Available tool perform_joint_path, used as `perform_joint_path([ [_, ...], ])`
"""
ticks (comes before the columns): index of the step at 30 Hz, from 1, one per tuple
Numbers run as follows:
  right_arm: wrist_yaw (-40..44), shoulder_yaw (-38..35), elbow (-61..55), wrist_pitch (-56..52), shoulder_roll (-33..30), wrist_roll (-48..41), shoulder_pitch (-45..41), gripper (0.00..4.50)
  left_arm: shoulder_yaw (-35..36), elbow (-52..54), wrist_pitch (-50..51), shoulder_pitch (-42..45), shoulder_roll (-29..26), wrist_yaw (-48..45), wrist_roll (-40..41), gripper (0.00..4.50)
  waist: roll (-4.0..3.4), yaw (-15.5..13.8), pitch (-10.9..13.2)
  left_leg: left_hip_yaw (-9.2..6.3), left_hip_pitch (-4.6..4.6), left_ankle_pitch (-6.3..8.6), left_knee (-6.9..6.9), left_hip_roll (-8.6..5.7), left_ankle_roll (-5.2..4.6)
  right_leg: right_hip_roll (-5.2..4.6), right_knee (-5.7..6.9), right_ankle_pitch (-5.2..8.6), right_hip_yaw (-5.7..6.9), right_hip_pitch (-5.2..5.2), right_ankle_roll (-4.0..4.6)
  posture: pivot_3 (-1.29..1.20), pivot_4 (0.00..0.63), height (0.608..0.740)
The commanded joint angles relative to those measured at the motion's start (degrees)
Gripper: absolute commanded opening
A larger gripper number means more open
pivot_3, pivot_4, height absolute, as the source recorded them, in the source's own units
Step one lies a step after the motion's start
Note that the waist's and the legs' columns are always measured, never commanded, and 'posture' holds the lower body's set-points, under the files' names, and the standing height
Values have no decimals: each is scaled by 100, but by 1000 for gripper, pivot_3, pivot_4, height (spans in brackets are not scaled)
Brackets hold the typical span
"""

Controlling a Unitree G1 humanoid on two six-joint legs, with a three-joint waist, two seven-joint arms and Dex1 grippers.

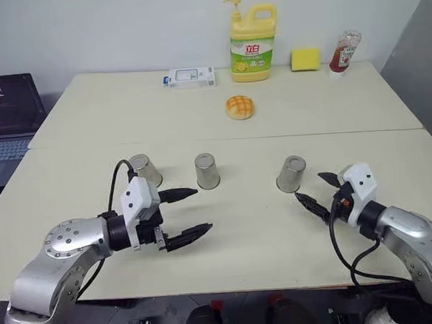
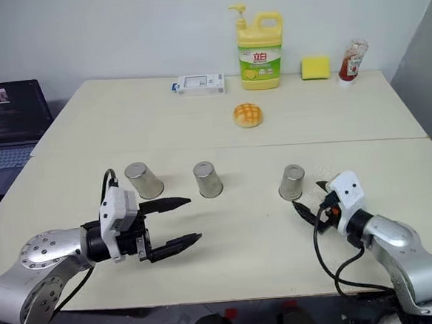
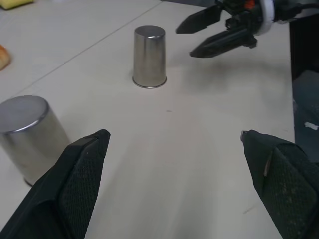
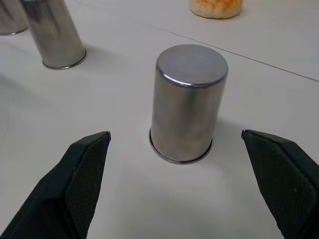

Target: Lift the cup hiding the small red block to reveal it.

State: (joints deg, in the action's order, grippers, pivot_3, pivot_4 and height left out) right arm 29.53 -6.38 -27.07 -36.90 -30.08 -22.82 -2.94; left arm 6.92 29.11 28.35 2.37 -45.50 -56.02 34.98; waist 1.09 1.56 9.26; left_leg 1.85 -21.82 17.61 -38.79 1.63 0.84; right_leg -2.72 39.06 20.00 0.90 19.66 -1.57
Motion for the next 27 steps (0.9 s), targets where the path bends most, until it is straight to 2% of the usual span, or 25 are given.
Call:
perform_joint_path([
  [1, -80, -67, 142, -226, 124, -232, -381, 4485, 19, -23, -178, 76, -79, -133, -86, 4475, 0, -2, 0, 0, 0, 0, 0, 0, 0, 0, 0, 0, 1, 0, 0, 0, 150, 740],
  [8, -61, 91, 809, -62, 370, -111, -820, 4485, 29, -291, -476, 46, -25, -261, -277, 4475, 0, -2, 0, 0, -3, 1, 0, 0, -1, 1, 0, 0, 1, 3, 0, 0, 150, 740],
  [19, -133, 488, 2273, 1067, 742, 592, -1378, 4485, -24, -335, -586, 25, 103, -143, -396, 4475, -1, 0, 1, 1, -6, 0, 0, 1, -1, 1, 3, 0, 0, 9, 0, 0, 150, 740],
  [24, -85, 371, 2329, 1306, 756, 616, -1425, 3351, -16, -265, -566, -19, 123, -70, -386, 4500, -2, 1, 1, 1, -8, 0, 0, 1, -1, 0, 2, 0, -1, 9, 0, 0, 150, 740],
  [26, -39, 313, 2170, 1268, 744, 501, -1431, 2736, -29, -229, -557, -39, 126, -40, -377, 4500, -2, 0, 1, 1, -7, 0, 0, 2, -1, 0, 2, 0, 0, 9, 0, 0, 150, 740],
  [27, -29, 285, 2074, 1251, 733, 455, -1442, 2709, -35, -217, -550, -43, 130, -28, -372, 4500, -2, 1, 1, 1, -7, 0, 0, 2, -1, 0, 2, 0, 0, 9, 0, 0, 150, 740],
])
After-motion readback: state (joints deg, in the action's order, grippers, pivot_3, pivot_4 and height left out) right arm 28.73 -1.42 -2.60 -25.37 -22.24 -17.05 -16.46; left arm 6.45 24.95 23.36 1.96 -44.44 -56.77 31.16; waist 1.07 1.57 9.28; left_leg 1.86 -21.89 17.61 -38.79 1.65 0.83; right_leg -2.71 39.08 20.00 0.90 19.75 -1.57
